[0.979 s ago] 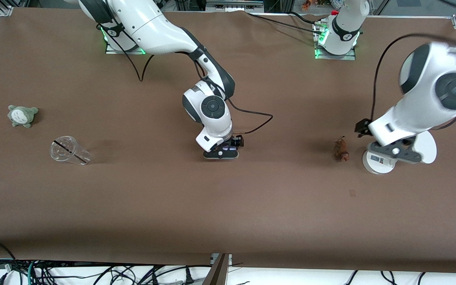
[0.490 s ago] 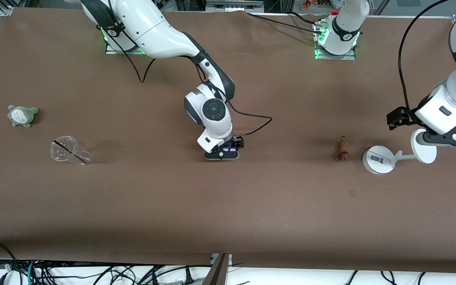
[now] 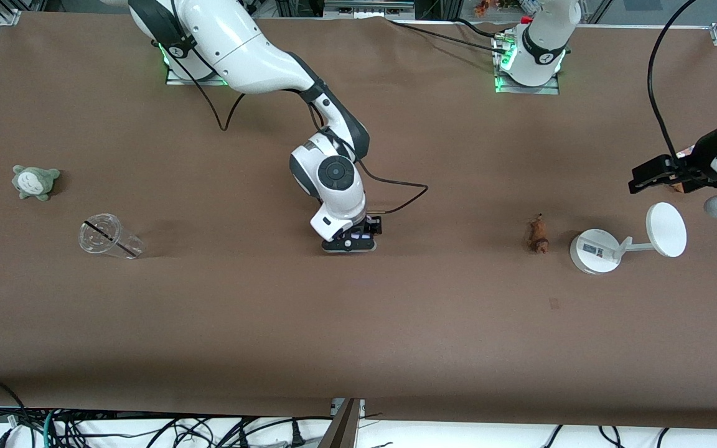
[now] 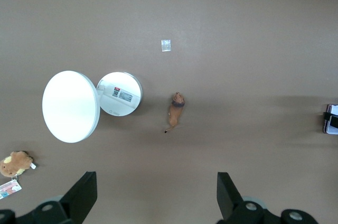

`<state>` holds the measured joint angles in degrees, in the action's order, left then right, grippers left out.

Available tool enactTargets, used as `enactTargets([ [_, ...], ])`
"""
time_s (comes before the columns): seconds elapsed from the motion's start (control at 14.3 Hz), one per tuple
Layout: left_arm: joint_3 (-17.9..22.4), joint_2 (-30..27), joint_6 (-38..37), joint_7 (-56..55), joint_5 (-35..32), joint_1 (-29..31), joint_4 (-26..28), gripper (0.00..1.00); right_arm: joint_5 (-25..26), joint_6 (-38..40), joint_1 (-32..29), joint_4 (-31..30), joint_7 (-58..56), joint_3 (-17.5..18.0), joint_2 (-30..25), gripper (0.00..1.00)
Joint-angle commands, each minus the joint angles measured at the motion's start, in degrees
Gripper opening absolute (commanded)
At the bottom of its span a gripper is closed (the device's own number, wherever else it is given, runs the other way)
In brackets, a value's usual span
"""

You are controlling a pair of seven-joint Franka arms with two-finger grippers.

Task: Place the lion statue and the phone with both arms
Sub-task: 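Lift the phone with the right gripper and carry it toward the cup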

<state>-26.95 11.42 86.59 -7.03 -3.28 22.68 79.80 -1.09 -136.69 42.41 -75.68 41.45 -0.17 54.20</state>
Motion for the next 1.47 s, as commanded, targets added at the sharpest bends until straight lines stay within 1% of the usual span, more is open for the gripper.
enactTargets([
  [0.0,0.1,-1.2,-0.6,-0.7,1.2,0.3,0.4,1.00,1.1,0.1,0.5,1.4,-0.5,-0.6,0.6,0.29],
  [0.07,0.4,-2.5,-0.3,-0.9,1.2,-0.1,1.8,1.00,1.0,0.4,0.4,1.4,-0.7,-0.7,0.2,0.29],
  [0.14,3.0,-5.2,0.2,-0.9,1.2,-3.0,4.4,1.00,1.0,1.1,0.2,1.4,-0.8,-0.7,-0.7,0.29],
  [0.21,9.1,-6.5,1.5,-0.1,1.3,-8.4,6.5,1.00,1.0,2.5,0.0,1.4,-0.8,-0.8,-1.8,0.29],
  [0.28,14.6,-7.4,1.8,0.0,1.6,-13.1,7.5,1.00,0.7,4.8,0.0,1.3,-0.7,-0.9,-3.6,0.29],
  [0.42,20.6,-8.2,2.0,-0.1,1.6,-19.1,8.4,1.00,0.6,10.5,-0.2,1.1,-0.8,-1.4,-7.3,0.29],
  [0.49,22.3,-8.3,2.0,-0.1,1.7,-20.8,8.5,1.00,0.7,13.4,-0.5,0.9,-0.9,-2.1,-9.5,0.29],
  [0.63,23.0,-8.3,2.2,0.0,1.6,-21.1,9.0,1.00,0.7,19.1,-0.5,0.1,-1.7,-4.1,-13.7,0.29],
  [0.77,23.0,-8.3,2.0,0.0,1.6,-20.9,9.0,1.00,0.5,22.9,-0.6,-1.7,-4.3,-6.6,-18.3,0.29],
  [1.05,22.9,-8.3,2.1,-0.1,3.2,-20.7,8.9,1.00,-0.6,28.4,-1.1,-8.3,-14.5,-12.8,-28.2,0.29],
  [1.19,22.9,-8.3,2.0,-0.1,3.2,-20.7,8.8,1.00,-2.6,30.5,-1.2,-11.9,-20.7,-17.4,-32.9,0.30],
  [1.4,22.7,-7.7,1.8,-0.1,3.1,-20.8,8.1,1.00,-5.7,32.0,-1.2,-16.3,-32.7,-25.2,-37.1,0.30],
])
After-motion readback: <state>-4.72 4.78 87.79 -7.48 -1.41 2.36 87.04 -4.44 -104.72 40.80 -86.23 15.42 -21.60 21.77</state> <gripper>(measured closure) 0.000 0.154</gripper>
